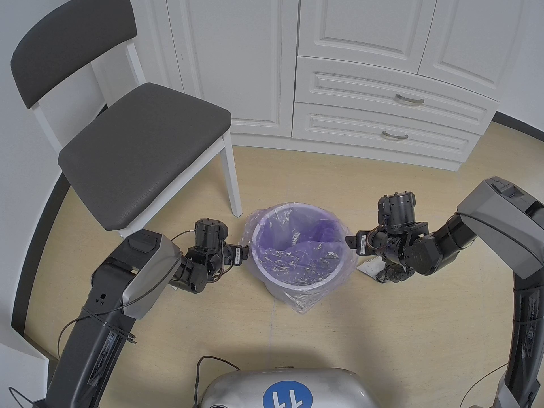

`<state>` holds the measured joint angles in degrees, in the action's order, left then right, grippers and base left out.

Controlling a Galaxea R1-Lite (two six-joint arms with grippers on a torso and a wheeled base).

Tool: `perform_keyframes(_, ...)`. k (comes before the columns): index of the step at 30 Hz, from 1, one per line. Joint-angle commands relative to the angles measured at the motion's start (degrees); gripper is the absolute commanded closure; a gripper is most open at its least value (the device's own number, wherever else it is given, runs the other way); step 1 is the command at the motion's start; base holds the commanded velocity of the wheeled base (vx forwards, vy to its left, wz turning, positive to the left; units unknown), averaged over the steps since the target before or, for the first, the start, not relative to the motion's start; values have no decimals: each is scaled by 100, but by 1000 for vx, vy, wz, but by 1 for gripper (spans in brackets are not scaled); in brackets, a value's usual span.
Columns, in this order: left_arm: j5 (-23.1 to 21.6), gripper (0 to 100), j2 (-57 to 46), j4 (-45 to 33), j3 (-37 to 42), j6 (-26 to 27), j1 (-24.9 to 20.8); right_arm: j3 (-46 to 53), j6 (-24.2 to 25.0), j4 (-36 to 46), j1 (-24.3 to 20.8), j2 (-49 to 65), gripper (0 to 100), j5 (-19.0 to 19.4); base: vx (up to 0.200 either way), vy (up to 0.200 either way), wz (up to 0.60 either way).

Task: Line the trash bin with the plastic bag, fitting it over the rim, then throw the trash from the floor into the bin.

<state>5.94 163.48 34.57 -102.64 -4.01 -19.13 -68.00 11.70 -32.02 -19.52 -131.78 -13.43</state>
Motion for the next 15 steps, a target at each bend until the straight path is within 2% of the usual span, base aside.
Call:
perform_keyframes(1,13,0,185,-205,52,67,76,111,-10,-14,-96,21,0,-10,0,0,0)
perform_keyframes(6,4,0,53,-443,148,111,85,208,-1,-14,-210,56,0,-28,0,0,0)
perform_keyframes(9,57,0,70,-926,-63,269,102,261,-1,-23,-263,65,0,-28,0,0,0)
perform_keyframes(15,197,0,123,-917,-133,269,129,287,-1,-76,-281,65,0,-36,0,0,0)
